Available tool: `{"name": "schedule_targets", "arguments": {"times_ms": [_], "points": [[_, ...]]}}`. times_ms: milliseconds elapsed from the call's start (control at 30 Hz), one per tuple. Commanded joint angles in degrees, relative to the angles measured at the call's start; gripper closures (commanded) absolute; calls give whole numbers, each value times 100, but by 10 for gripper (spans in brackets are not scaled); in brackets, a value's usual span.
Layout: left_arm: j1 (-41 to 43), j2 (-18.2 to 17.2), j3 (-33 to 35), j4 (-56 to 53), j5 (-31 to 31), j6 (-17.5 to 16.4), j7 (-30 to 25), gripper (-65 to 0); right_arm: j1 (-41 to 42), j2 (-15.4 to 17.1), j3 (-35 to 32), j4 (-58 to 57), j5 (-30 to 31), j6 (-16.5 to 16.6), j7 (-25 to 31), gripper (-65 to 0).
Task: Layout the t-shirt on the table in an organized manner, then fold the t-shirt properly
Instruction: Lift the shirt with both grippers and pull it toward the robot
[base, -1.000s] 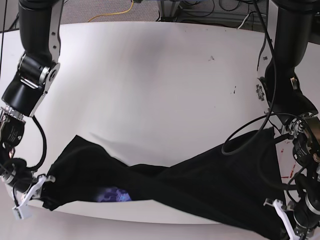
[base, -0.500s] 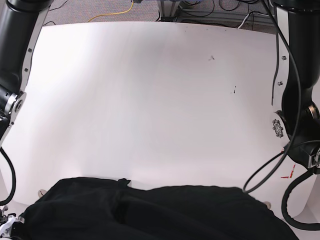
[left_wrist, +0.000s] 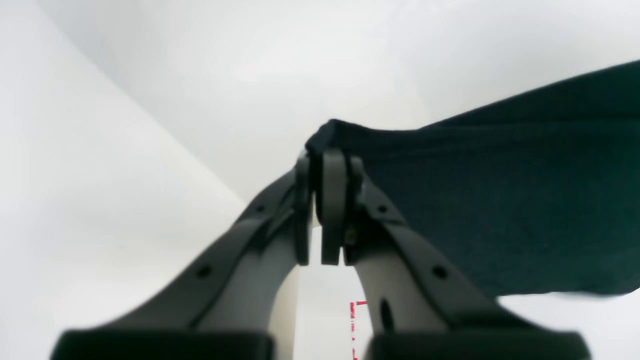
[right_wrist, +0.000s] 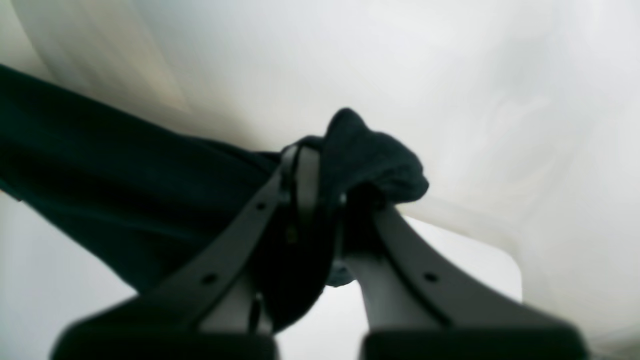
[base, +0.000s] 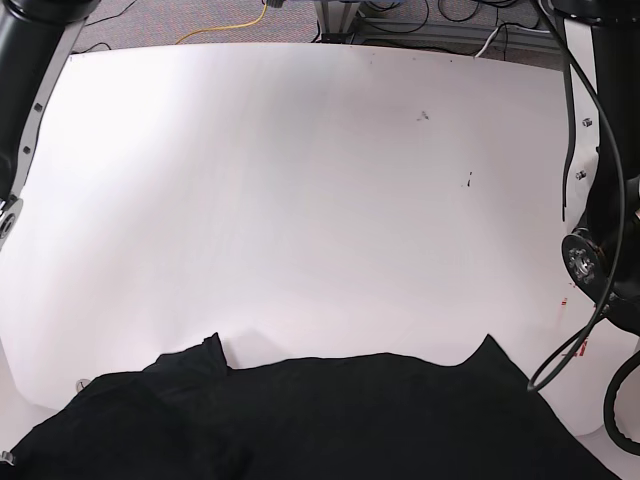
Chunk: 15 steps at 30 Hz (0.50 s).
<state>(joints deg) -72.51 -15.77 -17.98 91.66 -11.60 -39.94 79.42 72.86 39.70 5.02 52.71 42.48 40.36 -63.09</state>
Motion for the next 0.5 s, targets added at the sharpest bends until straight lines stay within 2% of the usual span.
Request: {"name": "schedule_targets", "arguments": {"times_ms": [0,233,467], "points": [[-156,-54,9,140,91,-6,-131,0,194,87,30,70,-24,-36,80,0],[-129,-45,9,280,91,-6,-104,0,194,87,57,79,11,-36,-148,0],[-129,-45,9,280,91,-6,-104,0,173,219,48,79,574,-36,-148,0]]}}
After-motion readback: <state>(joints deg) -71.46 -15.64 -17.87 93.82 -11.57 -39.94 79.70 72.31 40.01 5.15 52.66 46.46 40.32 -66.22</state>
